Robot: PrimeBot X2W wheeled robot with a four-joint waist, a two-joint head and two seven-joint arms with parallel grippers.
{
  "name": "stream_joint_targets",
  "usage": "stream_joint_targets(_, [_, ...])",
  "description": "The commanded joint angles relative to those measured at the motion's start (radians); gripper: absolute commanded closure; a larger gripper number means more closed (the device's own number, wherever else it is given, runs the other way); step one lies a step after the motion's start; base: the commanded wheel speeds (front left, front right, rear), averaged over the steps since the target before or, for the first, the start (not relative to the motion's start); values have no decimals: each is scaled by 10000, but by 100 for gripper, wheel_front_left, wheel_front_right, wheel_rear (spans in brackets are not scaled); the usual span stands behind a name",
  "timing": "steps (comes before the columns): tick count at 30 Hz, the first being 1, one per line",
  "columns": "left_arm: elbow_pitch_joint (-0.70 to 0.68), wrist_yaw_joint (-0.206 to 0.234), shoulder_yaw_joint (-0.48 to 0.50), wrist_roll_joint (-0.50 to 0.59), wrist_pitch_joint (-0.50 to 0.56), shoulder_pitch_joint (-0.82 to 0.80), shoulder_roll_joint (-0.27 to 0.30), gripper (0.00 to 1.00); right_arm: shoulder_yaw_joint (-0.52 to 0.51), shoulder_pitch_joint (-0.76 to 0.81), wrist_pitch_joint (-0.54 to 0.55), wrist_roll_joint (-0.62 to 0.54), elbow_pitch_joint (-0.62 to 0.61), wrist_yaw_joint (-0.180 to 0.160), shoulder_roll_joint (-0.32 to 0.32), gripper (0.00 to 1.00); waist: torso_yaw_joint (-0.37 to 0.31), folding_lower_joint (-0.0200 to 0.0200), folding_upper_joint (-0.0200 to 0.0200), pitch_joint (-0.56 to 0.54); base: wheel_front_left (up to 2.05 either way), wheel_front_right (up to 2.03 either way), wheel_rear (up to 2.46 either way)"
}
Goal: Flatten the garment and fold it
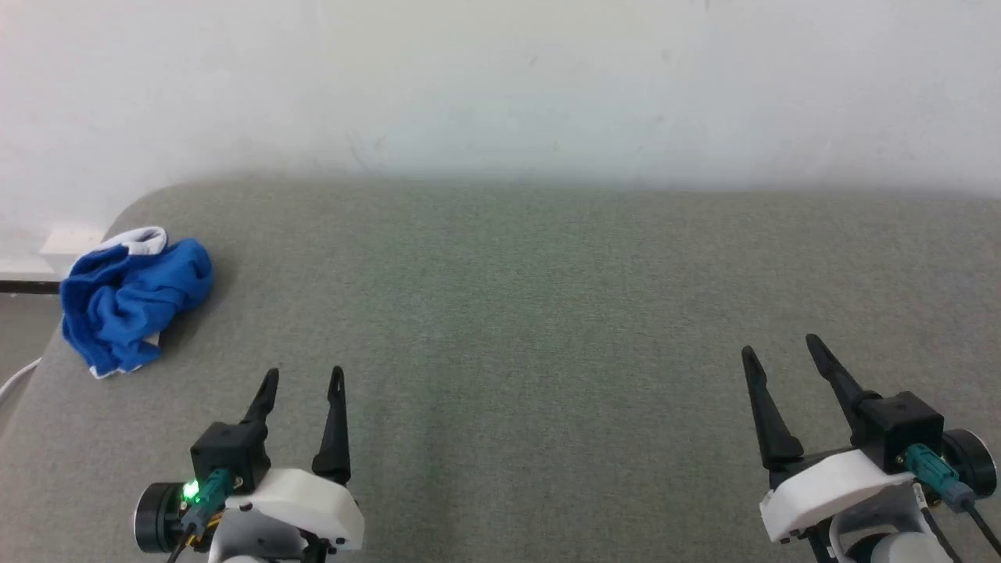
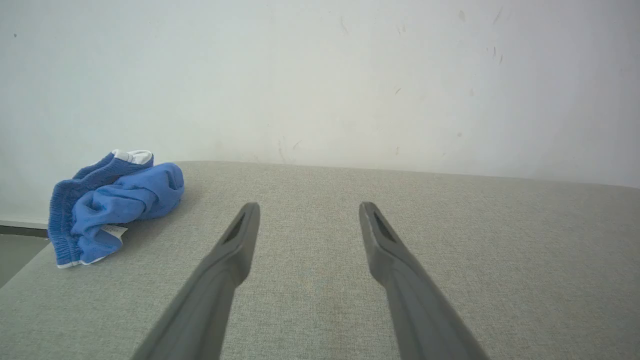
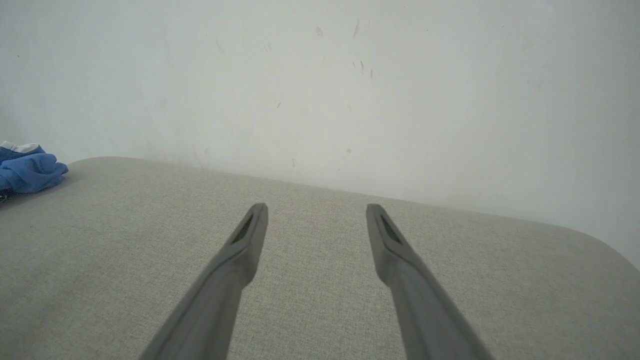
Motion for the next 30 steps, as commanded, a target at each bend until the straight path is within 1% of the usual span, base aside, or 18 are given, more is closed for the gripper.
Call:
stream_joint_targets(1, [43,80,-31,-84,-88,44,-18,0,27,45,-87,13,-26,-3,14,0,142,0,0,6,0,0,0])
stream_joint_targets(30, [357,111,-164,-650,-696,212,-32,0,380,192,-694,269,155,-5,26,0,2110,0,0,-168,0,0,0])
